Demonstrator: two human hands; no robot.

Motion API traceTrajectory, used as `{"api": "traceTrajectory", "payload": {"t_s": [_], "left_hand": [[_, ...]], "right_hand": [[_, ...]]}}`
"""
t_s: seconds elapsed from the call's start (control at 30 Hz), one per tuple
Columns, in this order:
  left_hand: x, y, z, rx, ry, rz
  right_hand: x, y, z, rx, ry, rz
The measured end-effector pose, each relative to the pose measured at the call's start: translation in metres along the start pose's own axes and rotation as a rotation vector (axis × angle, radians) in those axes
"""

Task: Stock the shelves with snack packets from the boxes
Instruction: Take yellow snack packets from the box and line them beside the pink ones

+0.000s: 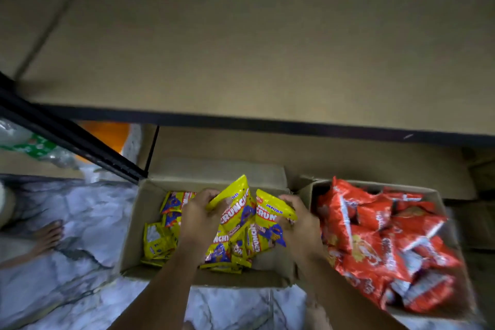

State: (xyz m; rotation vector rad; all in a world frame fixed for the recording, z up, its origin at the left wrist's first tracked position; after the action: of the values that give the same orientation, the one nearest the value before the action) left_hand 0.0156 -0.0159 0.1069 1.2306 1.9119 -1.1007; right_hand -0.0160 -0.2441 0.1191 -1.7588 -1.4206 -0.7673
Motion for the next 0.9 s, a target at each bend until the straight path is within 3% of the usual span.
{"api": "traceTrajectory", "payload": {"t_s": [0.27, 0.5, 0.8, 0.9], "left_hand": [[-0.199, -0.059, -0.066, 0.204, -0.03, 0.139], [-0.358, -0.109, -0.099, 0.35, -0.091, 0.274], [-0.53, -0.172, -0.129, 0.407, -0.026, 0.71], [-0.576, -0.186, -0.131, 0.424, -0.052, 0.776]], "right_hand": [[0.141, -0.029, -0.15, 0.003, -0.013, -0.113], [0.244, -0.062, -0.28, -0.102, -0.002, -0.215], [0.342, -0.1, -0.419, -0.296, 0.104, -0.331], [0.365, -0.109, -0.458, -0.327, 0.152, -0.366]]}}
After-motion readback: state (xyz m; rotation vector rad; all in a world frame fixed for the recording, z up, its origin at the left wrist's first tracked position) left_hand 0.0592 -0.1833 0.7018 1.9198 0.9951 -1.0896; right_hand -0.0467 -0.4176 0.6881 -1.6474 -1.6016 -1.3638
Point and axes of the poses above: each hand's wrist, its own y-axis towards the middle knuckle, its own z-axis out of the palm, x = y × z, the point moved 2 cm from there along y, towards the middle knuckle, and after that the axes turned 7 degrees about -z, right-handed, at the moved point
